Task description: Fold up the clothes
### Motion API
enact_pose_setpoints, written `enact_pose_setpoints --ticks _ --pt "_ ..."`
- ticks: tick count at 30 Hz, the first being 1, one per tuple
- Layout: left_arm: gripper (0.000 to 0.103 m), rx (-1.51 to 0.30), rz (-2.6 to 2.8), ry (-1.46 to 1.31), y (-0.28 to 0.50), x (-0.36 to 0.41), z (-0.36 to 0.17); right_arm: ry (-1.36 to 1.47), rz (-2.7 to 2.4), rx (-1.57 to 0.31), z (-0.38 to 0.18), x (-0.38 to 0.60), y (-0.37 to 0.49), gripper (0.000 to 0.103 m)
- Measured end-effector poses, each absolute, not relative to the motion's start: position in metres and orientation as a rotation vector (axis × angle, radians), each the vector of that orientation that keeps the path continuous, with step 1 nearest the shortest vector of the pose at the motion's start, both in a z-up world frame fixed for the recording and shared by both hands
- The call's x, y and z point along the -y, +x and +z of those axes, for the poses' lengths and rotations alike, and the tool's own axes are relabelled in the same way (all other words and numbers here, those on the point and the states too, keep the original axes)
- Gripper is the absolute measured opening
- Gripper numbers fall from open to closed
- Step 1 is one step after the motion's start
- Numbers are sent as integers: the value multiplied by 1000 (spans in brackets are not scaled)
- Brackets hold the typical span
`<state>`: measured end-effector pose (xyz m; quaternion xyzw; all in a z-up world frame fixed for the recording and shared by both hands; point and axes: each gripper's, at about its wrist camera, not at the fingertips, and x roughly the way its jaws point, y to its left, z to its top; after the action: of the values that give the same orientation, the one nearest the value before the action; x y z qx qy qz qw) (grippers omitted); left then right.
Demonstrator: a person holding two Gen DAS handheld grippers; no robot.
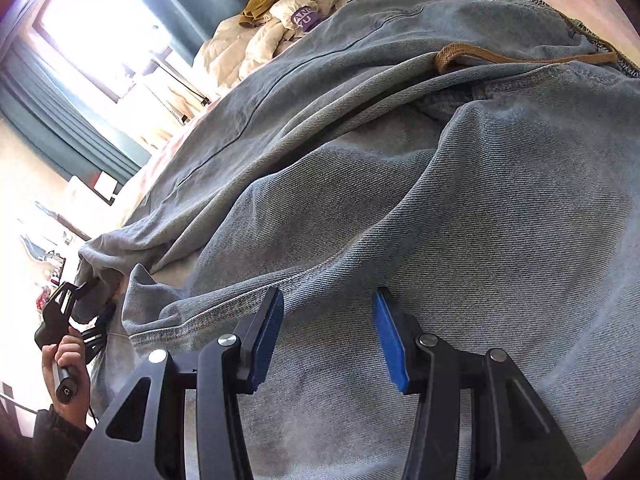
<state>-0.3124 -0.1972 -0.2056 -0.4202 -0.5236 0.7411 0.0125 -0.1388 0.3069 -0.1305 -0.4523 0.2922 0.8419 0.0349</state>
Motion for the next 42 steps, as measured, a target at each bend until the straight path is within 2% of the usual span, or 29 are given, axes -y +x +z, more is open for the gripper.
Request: enact_pose_setpoints --ticks 4,7,8,10,11,12,20,24,26,30,32,34,39,42 --pt "52 1546 2419 -1245 -321 191 -191 -1381 2591 -903 -130 -306 -144 47" --pt "43 1502 2455 -1242 -326 187 -187 -1374 2596 -892 -130 -305 -147 47" --pt "31 1517 2450 -1235 -325 188 -187 -1373 2597 -888 -130 -304 -148 47" --pt "20 1540 2435 -1206 -324 191 -184 -1372 2595 -879 -130 -303 -149 47" --pt "9 1552 2425 -1186 -323 192 -180 -1372 2595 -874 -130 -302 -150 47" --pt "6 1565 2412 -1163 -321 193 -175 -1371 2595 -867 -129 -301 -150 47" --pt "5 1646 2342 -1024 -282 205 -118 -1354 2611 -837 -122 -298 -150 47" --pt "5 1753 2319 -1168 -269 218 -132 -1337 2624 -838 -115 -297 -146 47" --pt "5 1780 2293 -1326 -263 221 -152 -1326 2632 -839 -112 -296 -145 47" --pt "6 1708 2292 -1496 -264 226 -176 -1317 2636 -839 -110 -296 -147 47" --pt "6 1667 2332 -1494 -258 228 -170 -1323 2643 -833 -111 -299 -141 47" --pt "11 1594 2401 -1505 -242 233 -154 -1327 2660 -810 -112 -299 -140 47" --pt "20 1275 2628 -1497 -222 201 -124 -1337 2726 -779 -107 -290 -136 47" --pt "21 1133 2667 -1497 -198 187 -115 -1338 2787 -744 -99 -279 -130 47"
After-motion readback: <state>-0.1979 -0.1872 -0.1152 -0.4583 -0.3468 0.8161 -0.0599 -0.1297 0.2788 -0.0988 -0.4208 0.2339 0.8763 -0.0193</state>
